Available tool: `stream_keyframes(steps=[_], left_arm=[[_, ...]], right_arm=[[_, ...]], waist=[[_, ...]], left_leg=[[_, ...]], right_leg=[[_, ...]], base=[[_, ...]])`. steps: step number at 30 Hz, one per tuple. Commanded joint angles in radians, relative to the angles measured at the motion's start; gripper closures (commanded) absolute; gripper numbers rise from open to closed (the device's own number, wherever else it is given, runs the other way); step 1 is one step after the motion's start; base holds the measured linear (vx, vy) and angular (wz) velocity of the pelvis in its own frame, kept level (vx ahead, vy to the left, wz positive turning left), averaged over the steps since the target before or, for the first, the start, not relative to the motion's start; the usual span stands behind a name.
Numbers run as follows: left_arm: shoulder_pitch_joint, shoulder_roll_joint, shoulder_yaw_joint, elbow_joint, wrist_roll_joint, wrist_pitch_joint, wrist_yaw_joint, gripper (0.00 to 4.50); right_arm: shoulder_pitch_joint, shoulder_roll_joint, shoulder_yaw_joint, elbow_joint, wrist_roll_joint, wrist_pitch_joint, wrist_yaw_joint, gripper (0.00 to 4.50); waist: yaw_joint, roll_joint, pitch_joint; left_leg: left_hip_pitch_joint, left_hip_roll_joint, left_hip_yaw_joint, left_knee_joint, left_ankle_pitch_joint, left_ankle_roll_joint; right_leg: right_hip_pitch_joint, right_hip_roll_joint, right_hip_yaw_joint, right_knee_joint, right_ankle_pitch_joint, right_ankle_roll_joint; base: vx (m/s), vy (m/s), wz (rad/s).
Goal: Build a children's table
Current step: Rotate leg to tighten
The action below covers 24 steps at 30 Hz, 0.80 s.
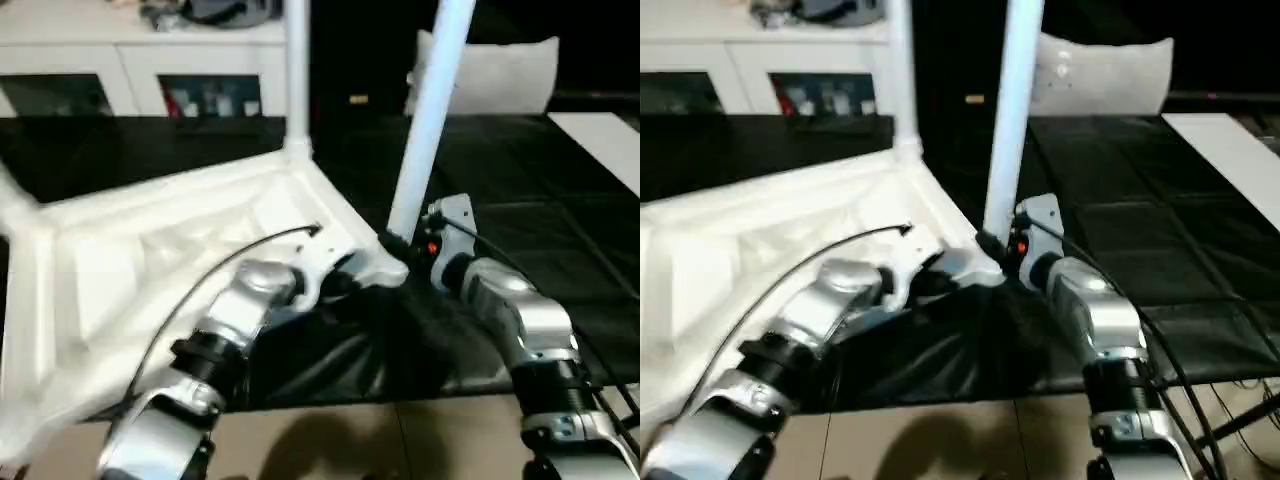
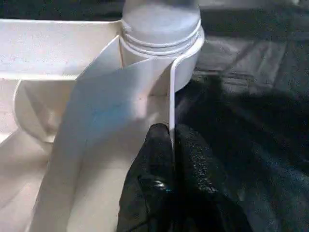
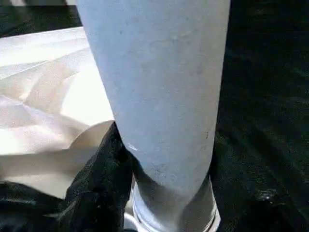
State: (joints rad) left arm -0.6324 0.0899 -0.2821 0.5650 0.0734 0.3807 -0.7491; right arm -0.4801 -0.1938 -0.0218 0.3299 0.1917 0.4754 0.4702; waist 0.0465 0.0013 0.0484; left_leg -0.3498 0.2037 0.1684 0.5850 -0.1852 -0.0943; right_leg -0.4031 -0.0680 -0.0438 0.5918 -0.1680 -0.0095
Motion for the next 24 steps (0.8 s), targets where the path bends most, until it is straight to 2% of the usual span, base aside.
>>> stream_keyframes(steps=[1,6,9,14,16,17,19,23,24], left_arm=[[0.008,-0.012,-0.013,-0.022,-0.026,-0.030,-0.031,4.50],[0.015,0.004,-0.018,-0.026,-0.013,-0.052,-0.066,4.50],[0.021,0.026,-0.031,-0.029,-0.020,-0.061,-0.089,4.50],[0.026,0.061,-0.045,-0.028,-0.022,-0.099,-0.153,4.50],[0.027,0.088,-0.057,-0.031,-0.023,-0.120,-0.203,4.50],[0.026,0.106,-0.064,-0.032,-0.021,-0.131,-0.233,4.50],[0.025,0.142,-0.082,-0.034,-0.020,-0.159,-0.296,4.50],[0.027,0.172,-0.099,-0.042,-0.026,-0.183,-0.359,4.50],[0.032,0.202,-0.114,-0.056,-0.035,-0.204,-0.431,4.50]], right_arm=[[0.015,0.010,0.035,0.037,0.006,0.018,0.041,1.95],[0.028,0.010,0.023,0.015,0.009,0.029,0.064,1.47],[0.030,-0.027,0.015,0.025,0.028,0.010,0.095,1.25],[0.032,-0.088,0.008,0.024,0.040,0.011,0.173,0.88],[0.034,-0.130,0.008,0.020,0.042,0.009,0.229,0.78],[0.036,-0.157,0.012,0.017,0.039,-0.003,0.264,0.51],[0.041,-0.209,0.027,0.013,0.032,-0.041,0.336,0.39],[0.045,-0.243,0.028,0.009,0.054,-0.062,0.413,0.39],[0.055,-0.268,0.035,-0.001,0.075,-0.075,0.482,0.39]], waist=[[0.007,-0.020,-0.055],[0.015,-0.018,-0.058],[0.019,-0.012,-0.061],[0.022,-0.013,-0.066],[0.025,-0.013,-0.065],[0.027,-0.012,-0.064],[0.031,-0.010,-0.063],[0.041,-0.009,-0.063],[0.046,-0.006,-0.064]], left_leg=[[-0.006,0.004,0.000,-0.069,-0.244,0.041],[-0.009,0.007,0.002,-0.070,-0.197,0.051],[-0.011,0.009,0.003,-0.069,-0.170,0.050],[-0.010,0.011,0.006,-0.065,-0.129,0.062],[-0.010,0.010,0.007,-0.064,-0.130,0.068],[-0.010,0.012,0.007,-0.065,-0.134,0.068],[-0.008,0.014,0.007,-0.065,-0.151,0.067],[-0.005,0.017,0.007,-0.065,-0.159,0.065],[-0.002,0.018,0.007,-0.066,-0.160,0.062]], right_leg=[[0.037,-0.057,0.024,-0.100,-0.497,-0.080],[0.042,-0.056,0.026,-0.092,-0.424,-0.101],[0.048,-0.057,0.028,-0.082,-0.354,-0.126],[0.054,-0.054,0.030,-0.068,-0.215,-0.180],[0.056,-0.054,0.029,-0.069,-0.212,-0.187],[0.056,-0.056,0.029,-0.070,-0.224,-0.189],[0.055,-0.057,0.029,-0.072,-0.246,-0.187],[0.053,-0.058,0.030,-0.069,-0.243,-0.190],[0.052,-0.058,0.030,-0.068,-0.231,-0.198]], base=[[0.000,0.000,0.00],[0.000,0.000,0.00],[0.000,0.000,0.00],[0.000,0.000,0.00],[0.000,0.000,0.00],[0.000,0.000,0.00],[0.000,0.000,0.00],[0.000,0.000,0.00],[0.000,0.000,0.00]])
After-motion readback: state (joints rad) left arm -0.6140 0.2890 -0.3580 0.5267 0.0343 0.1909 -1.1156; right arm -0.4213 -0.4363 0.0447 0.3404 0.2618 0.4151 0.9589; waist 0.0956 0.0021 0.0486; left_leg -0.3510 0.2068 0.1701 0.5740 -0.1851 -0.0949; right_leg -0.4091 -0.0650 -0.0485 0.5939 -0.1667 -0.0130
